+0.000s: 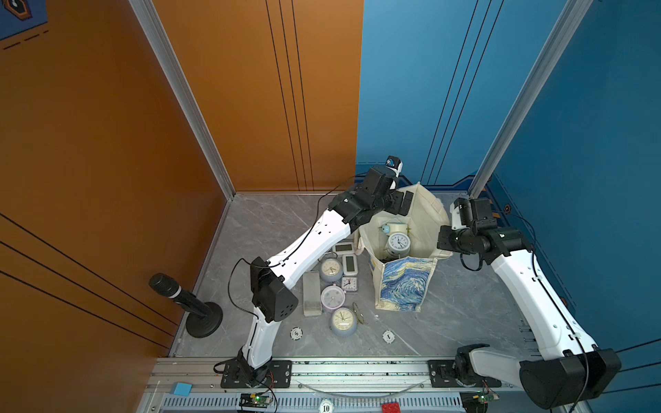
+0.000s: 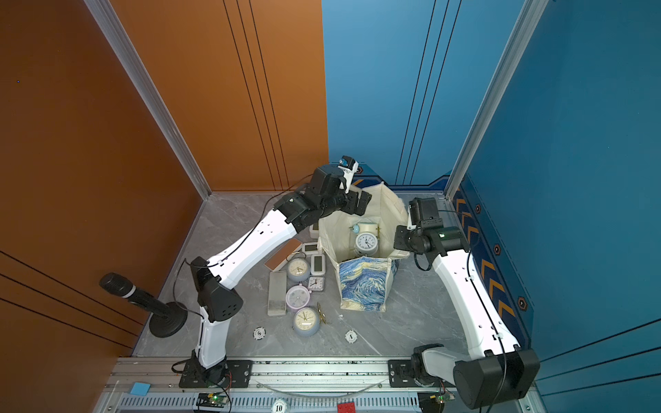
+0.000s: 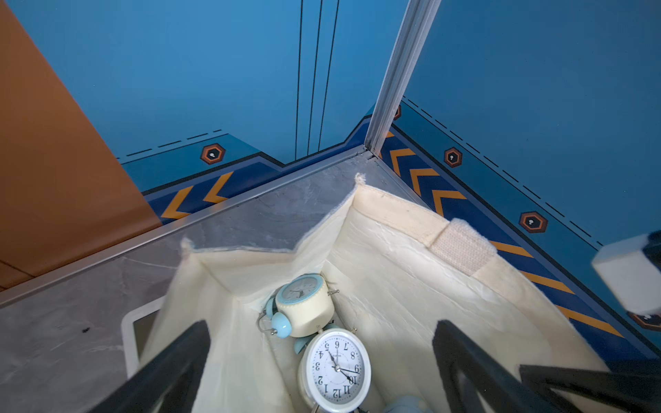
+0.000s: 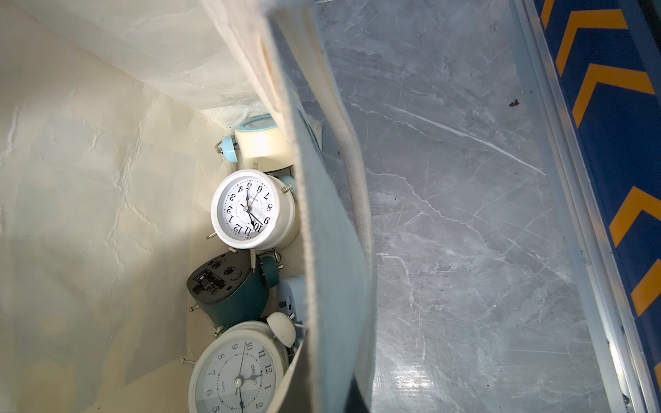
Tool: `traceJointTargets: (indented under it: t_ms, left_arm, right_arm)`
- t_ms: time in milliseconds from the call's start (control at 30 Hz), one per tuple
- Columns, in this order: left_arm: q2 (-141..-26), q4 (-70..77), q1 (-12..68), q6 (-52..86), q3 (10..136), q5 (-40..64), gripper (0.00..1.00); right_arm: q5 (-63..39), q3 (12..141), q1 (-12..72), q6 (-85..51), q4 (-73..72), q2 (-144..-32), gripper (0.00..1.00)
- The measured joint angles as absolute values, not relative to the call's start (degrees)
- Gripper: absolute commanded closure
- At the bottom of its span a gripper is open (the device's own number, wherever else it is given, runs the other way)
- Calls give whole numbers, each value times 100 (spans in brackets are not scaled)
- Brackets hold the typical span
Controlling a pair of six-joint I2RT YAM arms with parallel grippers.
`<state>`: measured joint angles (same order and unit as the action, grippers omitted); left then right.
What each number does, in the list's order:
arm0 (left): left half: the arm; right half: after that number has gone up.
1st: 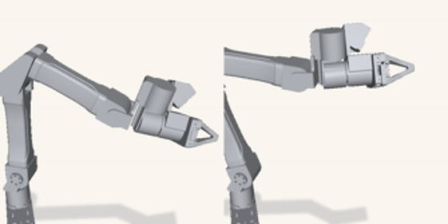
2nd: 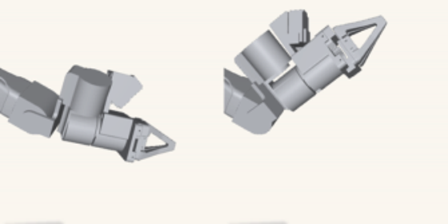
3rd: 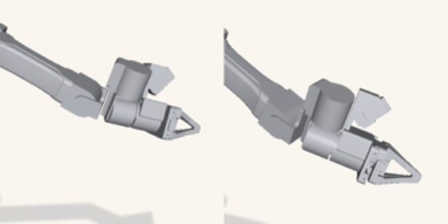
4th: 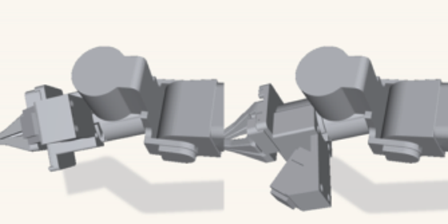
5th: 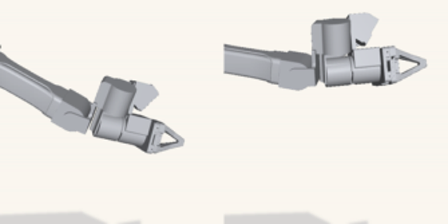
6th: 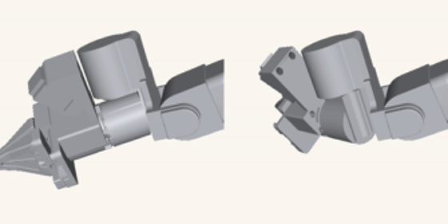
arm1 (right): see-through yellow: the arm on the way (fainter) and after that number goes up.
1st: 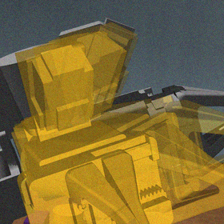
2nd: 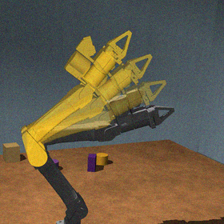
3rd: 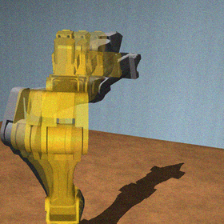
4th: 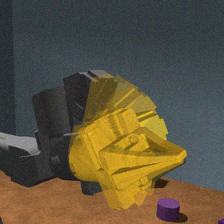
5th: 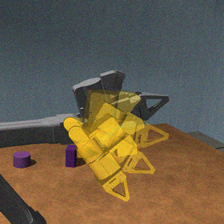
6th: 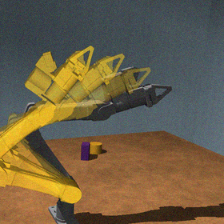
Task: Put the alarm clock into the canvas bag
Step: Place the alarm at the canvas bag, then pick up the alarm from the center of the board.
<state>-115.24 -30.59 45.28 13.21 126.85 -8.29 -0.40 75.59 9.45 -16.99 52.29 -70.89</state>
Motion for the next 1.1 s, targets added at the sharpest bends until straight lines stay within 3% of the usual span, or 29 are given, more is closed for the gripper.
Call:
traceJointTargets:
  t_ms: [600, 1100]
  left_arm:
    - [-10606, -3070, 2928, 1750, 11177, -943, 1]
    - [-11636, -2969, 2552, 2373, 11063, -489, 0]
  right_arm:
    - [-36, 7581, 1052, -1702, 5181, -7181, 95]
    - [-19, 7583, 1094, -1704, 5181, -7181, 95]
